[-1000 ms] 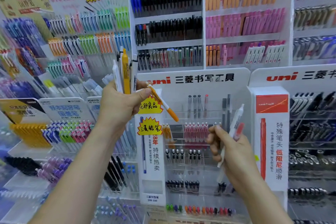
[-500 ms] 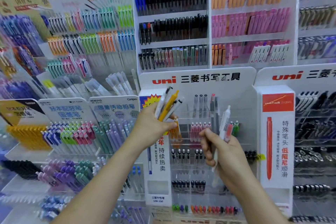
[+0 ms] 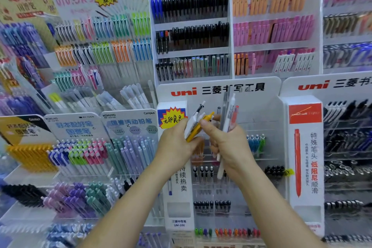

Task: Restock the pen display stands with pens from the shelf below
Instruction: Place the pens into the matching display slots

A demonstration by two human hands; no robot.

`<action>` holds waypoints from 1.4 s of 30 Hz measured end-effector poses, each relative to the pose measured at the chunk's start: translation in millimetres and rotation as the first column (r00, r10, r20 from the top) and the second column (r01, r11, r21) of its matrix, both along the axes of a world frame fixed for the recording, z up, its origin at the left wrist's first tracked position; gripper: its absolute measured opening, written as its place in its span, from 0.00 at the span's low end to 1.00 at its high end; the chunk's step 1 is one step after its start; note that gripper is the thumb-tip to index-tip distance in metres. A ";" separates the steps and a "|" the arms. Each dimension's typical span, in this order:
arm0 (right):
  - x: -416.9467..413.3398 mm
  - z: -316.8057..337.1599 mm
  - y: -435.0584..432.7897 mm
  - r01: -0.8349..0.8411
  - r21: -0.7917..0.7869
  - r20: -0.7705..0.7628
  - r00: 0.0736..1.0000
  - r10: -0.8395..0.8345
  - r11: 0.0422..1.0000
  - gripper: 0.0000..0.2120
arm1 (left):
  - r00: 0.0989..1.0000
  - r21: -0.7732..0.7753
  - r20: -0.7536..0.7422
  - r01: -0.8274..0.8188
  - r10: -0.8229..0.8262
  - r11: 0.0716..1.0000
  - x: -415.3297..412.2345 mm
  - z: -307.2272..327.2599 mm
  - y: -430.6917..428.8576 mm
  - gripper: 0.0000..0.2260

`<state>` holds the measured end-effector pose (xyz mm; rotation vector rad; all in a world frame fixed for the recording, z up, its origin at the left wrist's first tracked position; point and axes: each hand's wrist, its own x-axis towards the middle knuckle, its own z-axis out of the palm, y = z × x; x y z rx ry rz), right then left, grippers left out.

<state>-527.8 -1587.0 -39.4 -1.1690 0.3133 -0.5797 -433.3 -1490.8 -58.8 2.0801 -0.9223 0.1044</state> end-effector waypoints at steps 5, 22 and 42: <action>-7.5 3.3 9.7 -0.056 -0.007 0.084 0.995 0.056 0.998 0.09 | 0.963 0.127 0.267 -0.001 -0.033 0.992 -26.2 3.9 -0.2 0.07; -45.9 -39.0 5.4 0.163 0.054 -0.077 0.984 -0.159 0.985 0.04 | 0.932 0.288 -0.251 0.329 -0.261 0.899 -77.4 -5.3 -7.1 0.45; -50.5 -45.3 -27.3 0.346 0.436 -0.016 0.926 -0.378 0.830 0.23 | 0.942 0.314 0.297 0.059 -0.157 0.947 6.0 -14.6 -8.5 0.09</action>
